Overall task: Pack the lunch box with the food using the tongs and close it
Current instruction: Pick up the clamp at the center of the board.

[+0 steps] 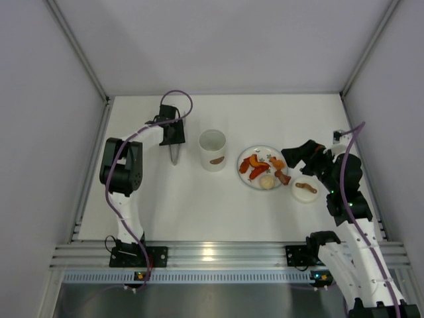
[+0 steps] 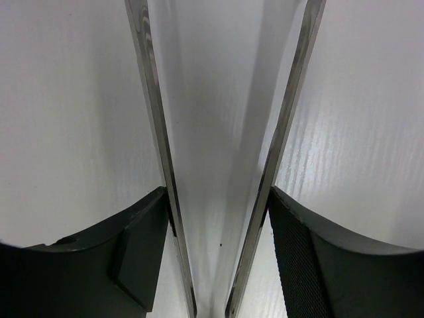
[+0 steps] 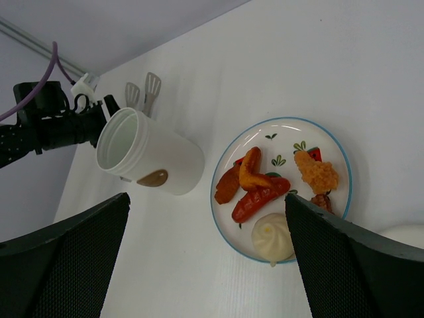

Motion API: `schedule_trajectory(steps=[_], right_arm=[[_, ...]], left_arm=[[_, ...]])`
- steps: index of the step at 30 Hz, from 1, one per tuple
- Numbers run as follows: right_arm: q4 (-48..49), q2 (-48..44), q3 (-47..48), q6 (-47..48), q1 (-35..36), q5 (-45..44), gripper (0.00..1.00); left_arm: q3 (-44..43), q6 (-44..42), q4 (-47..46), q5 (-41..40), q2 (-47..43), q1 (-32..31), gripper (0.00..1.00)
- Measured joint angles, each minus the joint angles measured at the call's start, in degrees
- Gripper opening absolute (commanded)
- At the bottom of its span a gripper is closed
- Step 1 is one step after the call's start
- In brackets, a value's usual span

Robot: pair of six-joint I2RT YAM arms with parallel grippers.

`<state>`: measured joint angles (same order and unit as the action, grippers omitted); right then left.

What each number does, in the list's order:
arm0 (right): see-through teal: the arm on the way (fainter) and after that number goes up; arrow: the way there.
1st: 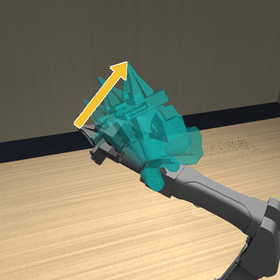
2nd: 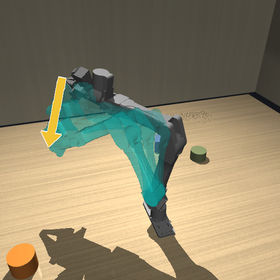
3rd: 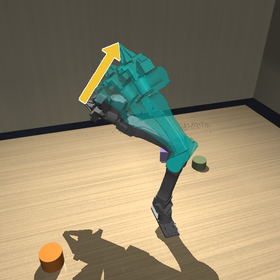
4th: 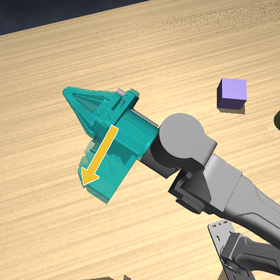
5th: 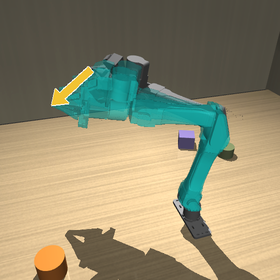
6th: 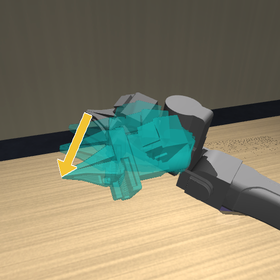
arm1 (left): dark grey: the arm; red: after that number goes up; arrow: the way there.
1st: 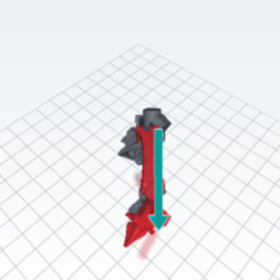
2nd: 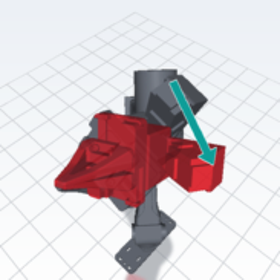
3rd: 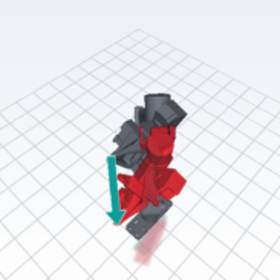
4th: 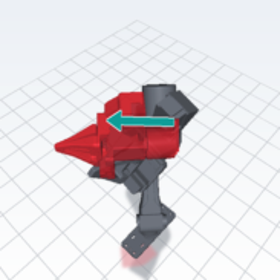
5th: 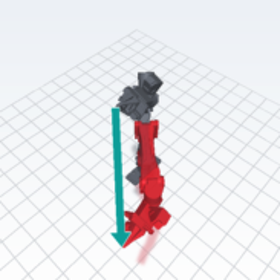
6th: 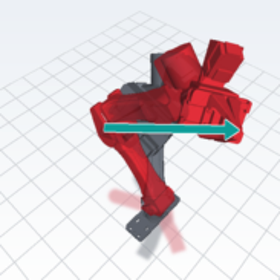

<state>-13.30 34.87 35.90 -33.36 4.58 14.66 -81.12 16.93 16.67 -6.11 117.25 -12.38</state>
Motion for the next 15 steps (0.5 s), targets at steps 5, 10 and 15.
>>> schedule_trajectory(steps=[5,10,15], right_arm=[[0.0,-0.24,-0.02,-0.28,0.0,0.0,1.0],[-0.02,-0.81,-0.37,-0.28,0.0,0.0,0.99],[-0.04,-1.05,-0.7,-0.28,0.0,0.0,0.99]], left_arm=[[-0.48,-1.75,1.95,-3.34,0.31,-1.01,0.71],[-0.66,-2.1,2.16,-5.25,0.42,-1.55,0.76],[-0.74,-2.29,2.32,-6.01,0.44,-1.73,0.76]])
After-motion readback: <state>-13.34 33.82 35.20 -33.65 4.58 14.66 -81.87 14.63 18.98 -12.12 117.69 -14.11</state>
